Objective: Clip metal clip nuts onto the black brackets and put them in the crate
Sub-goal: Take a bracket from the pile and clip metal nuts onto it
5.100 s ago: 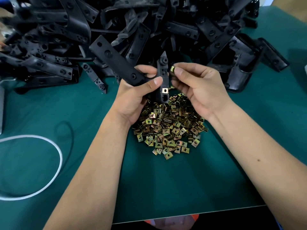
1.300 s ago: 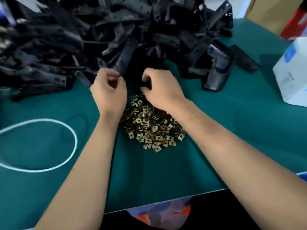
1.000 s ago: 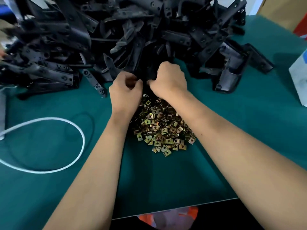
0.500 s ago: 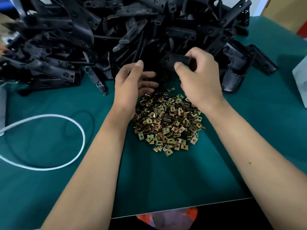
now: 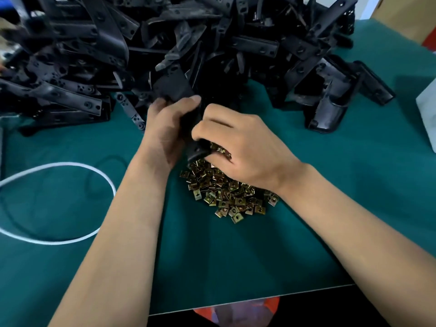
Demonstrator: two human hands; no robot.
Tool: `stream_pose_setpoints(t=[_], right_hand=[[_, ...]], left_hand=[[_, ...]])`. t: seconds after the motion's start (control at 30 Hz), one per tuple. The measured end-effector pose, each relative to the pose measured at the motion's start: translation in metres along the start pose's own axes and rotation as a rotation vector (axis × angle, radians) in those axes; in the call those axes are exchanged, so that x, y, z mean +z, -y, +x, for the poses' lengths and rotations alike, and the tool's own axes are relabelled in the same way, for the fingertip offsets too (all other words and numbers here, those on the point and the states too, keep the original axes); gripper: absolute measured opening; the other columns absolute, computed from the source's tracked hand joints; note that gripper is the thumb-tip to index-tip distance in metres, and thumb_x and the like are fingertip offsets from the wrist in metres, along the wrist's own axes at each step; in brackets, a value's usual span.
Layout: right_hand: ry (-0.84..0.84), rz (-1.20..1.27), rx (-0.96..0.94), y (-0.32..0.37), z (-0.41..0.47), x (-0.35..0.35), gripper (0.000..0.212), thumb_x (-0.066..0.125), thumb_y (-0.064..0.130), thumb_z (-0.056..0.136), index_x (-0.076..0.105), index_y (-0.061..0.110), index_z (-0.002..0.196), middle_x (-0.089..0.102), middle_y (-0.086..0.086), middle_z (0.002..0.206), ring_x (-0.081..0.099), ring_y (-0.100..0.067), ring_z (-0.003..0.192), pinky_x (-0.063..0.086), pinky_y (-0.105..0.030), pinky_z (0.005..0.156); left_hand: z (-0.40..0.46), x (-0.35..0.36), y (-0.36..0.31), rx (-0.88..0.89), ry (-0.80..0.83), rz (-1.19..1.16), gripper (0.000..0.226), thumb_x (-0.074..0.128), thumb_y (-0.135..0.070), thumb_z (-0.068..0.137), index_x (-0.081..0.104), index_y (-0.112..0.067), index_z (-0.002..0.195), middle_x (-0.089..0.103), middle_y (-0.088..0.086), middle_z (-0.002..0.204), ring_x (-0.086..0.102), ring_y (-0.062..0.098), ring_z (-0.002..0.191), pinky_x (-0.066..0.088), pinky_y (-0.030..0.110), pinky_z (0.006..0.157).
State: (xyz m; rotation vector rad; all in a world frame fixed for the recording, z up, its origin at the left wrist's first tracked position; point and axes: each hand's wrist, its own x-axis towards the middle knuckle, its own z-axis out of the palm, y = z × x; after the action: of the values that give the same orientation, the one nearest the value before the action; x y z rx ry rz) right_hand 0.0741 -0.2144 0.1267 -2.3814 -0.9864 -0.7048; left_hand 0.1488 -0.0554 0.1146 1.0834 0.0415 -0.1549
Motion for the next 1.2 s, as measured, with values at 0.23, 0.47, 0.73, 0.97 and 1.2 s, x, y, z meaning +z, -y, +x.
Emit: stream_pose_setpoints(t=[0.23,0.47,0.73,0.97,1.2], right_hand=[[-0.201,0.032,0.432,-0.06,-0.006,-0.009,0.022,0.063,0.028,0.102,0.073,0.012,0.092,0.065,0.007,0.083,0.058,-0.005,0.073,0.046,-0.021,0.068],[0.182,-0.147,0.631,-0.085,-0.018,0.001,0.012,0.072,0.033,0.093,0.073,0.029,0.105,0.057,0.007,0.1,0.059,-0.021,0.095,0.049,-0.037,0.083],[-0.003,0.046,0.674,-0.08,-0.024,-0.001,0.005,0.076,0.018,0.091,0.071,0.021,0.09,0.066,0.013,0.084,0.061,-0.011,0.078,0.054,-0.033,0.077],[-0.202,0.394,0.753,-0.072,-0.022,-0.002,0.015,0.068,0.004,0.091,0.075,0.017,0.092,0.07,0.01,0.081,0.064,-0.006,0.075,0.05,-0.022,0.07],[0.086,0.062,0.605,-0.067,-0.024,-0.002,0.021,0.064,0.004,0.093,0.079,0.018,0.098,0.062,0.003,0.092,0.055,-0.007,0.077,0.039,-0.018,0.073]], left_hand=[[0.014,-0.016,0.003,0.029,0.042,0.155,0.025,0.072,-0.018,0.083,0.069,-0.005,0.104,0.071,0.007,0.085,0.056,0.011,0.05,0.042,0.019,0.043],[0.005,-0.007,0.012,-0.007,0.243,0.207,0.049,0.06,-0.037,0.097,0.06,-0.007,0.136,0.075,0.011,0.117,0.07,0.017,0.081,0.056,0.024,0.068],[0.004,-0.008,-0.008,-0.011,0.107,-0.204,0.029,0.051,-0.032,0.104,0.072,-0.015,0.115,0.077,0.007,0.112,0.074,0.023,0.102,0.06,0.033,0.085],[0.004,-0.021,-0.032,0.425,-0.011,0.233,0.009,0.061,-0.011,0.096,0.056,-0.018,0.098,0.061,0.0,0.092,0.057,0.022,0.084,0.049,0.039,0.079],[-0.003,-0.003,0.003,0.836,0.05,1.0,0.017,0.052,-0.011,0.098,0.05,-0.004,0.114,0.052,-0.008,0.083,0.047,0.006,0.07,0.037,0.031,0.064]])
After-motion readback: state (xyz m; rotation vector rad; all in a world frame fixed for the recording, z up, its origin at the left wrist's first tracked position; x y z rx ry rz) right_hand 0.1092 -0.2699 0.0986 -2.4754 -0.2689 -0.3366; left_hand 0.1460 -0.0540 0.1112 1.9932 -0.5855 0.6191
